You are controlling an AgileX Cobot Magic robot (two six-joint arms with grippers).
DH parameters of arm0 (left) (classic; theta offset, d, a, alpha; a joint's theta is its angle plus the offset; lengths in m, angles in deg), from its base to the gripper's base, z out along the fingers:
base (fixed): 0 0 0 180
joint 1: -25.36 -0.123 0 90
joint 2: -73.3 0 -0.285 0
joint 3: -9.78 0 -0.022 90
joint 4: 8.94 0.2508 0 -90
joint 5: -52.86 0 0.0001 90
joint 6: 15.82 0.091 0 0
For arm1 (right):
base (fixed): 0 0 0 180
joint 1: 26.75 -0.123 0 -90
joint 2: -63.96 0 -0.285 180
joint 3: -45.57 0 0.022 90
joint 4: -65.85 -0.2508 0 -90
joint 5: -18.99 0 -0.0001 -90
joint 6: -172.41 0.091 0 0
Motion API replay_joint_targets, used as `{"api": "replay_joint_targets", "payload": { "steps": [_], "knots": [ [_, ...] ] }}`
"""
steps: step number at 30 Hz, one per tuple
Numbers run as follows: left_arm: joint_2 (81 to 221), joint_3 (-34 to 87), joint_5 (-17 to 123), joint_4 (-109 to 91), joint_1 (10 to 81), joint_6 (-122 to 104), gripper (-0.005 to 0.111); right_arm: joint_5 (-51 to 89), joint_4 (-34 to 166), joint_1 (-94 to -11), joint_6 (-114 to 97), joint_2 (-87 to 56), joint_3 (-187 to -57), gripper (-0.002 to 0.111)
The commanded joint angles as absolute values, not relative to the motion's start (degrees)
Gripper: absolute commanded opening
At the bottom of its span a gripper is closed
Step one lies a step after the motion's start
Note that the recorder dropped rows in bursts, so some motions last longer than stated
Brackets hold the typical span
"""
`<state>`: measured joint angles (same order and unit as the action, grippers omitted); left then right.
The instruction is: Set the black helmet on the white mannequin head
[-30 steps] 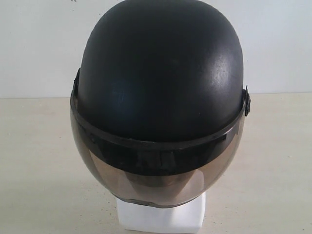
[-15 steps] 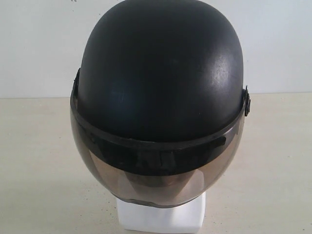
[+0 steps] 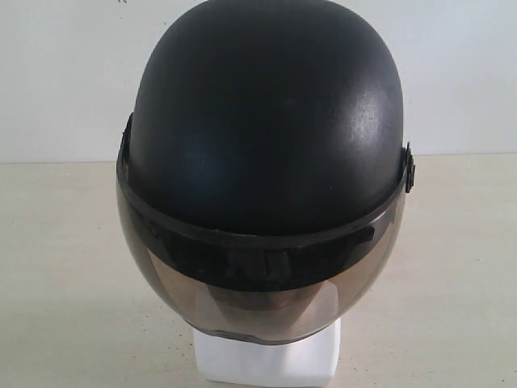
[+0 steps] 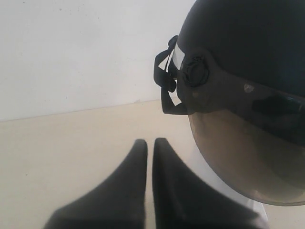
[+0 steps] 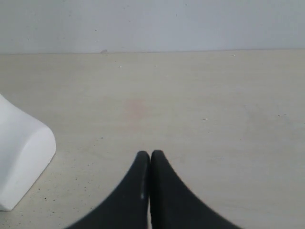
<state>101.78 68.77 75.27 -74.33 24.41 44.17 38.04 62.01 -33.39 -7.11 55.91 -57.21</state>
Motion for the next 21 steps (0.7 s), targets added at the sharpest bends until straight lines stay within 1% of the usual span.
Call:
{"api": "replay_joint_targets", "payload": {
  "steps": [1,14,17,21],
  "knots": [
    [101.4,68.9,75.3,-74.5,24.3,44.4,0.004,37.8,62.1,-33.0,-7.1,56.2,-57.2,0.0],
    [101.4,68.9,75.3,-74.5,24.3,44.4,0.004,37.8,62.1,-33.0,-7.1,56.2,-57.2,0.0],
    [98.0,68.9,74.8,-73.4,22.8,47.1,0.004,37.8,62.1,-33.0,-7.1,56.2,-57.2,0.0],
    [89.4,69.5,73.3,-70.3,20.5,47.2,0.004,37.8,62.1,-33.0,-7.1,56.2,-57.2,0.0]
  ]
}}
